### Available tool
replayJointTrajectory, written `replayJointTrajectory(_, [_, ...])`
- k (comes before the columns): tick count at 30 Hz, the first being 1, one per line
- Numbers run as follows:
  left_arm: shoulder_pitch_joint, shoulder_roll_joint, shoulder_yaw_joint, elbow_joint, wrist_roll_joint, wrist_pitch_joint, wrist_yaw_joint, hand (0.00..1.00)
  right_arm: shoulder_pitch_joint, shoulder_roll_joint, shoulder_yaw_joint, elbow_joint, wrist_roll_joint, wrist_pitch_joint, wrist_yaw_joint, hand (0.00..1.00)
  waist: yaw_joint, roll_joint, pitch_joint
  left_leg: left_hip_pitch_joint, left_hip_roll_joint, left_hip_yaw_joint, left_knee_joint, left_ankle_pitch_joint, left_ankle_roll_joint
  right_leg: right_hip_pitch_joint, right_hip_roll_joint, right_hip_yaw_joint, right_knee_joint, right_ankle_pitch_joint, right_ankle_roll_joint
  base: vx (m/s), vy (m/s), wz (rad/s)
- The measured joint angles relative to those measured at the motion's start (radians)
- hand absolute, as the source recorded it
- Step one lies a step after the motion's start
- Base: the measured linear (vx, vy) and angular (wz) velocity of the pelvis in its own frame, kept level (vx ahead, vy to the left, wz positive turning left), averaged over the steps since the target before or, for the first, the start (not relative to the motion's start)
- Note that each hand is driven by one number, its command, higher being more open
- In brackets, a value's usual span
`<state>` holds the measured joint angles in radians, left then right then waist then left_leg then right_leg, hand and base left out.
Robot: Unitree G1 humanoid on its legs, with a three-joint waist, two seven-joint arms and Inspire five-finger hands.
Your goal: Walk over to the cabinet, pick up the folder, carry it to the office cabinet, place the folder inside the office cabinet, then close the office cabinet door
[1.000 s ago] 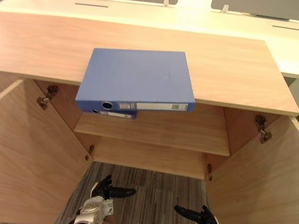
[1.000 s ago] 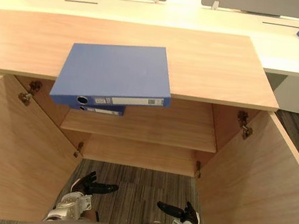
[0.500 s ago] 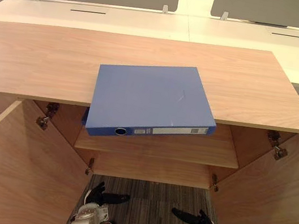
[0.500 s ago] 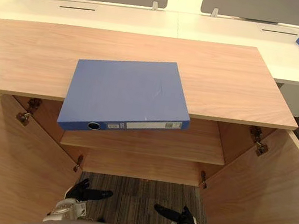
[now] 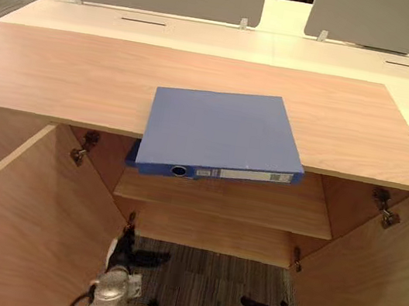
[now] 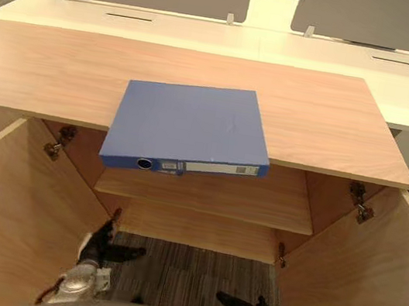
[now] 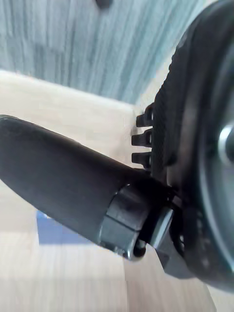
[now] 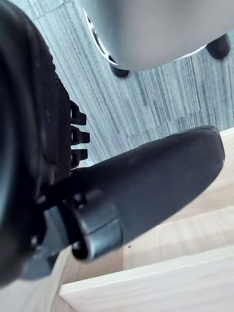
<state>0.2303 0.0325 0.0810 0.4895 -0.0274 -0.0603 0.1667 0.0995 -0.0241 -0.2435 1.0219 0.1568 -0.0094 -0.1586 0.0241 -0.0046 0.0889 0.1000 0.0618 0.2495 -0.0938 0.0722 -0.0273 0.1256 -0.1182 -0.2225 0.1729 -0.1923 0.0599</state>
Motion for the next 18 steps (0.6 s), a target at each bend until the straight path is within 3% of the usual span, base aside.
replayJointTrajectory(5, [0.066,0.018,0.005,-0.236,0.002,-0.037,0.02,1.0,0.016,-0.003,0.03,-0.014,-0.001,0.0,0.001,1.0,0.026,0.005,0.006,0.012,-0.004,-0.026,0.0,0.002,0.0,0.031,-0.003,-0.029,-0.004,-0.008,0.001,-0.03,-0.015,0.19])
replayJointTrajectory(13, [0.116,0.005,-0.013,-0.498,0.038,-0.052,0.045,1.0,0.031,-0.001,0.07,-0.047,-0.008,-0.003,0.003,1.0,0.031,-0.008,0.006,0.007,0.002,-0.047,0.005,0.003,-0.006,0.049,0.001,-0.046,-0.016,-0.011,0.001,0.0,-0.017,0.07])
replayJointTrajectory(18, [0.14,0.011,-0.06,-0.678,0.046,-0.092,0.046,1.0,0.034,-0.001,0.071,-0.046,-0.035,-0.003,0.005,1.0,0.033,-0.007,0.004,0.005,0.003,-0.044,0.006,0.0,-0.01,0.051,0.01,-0.009,-0.016,-0.011,0.0,0.0,0.0,0.0])
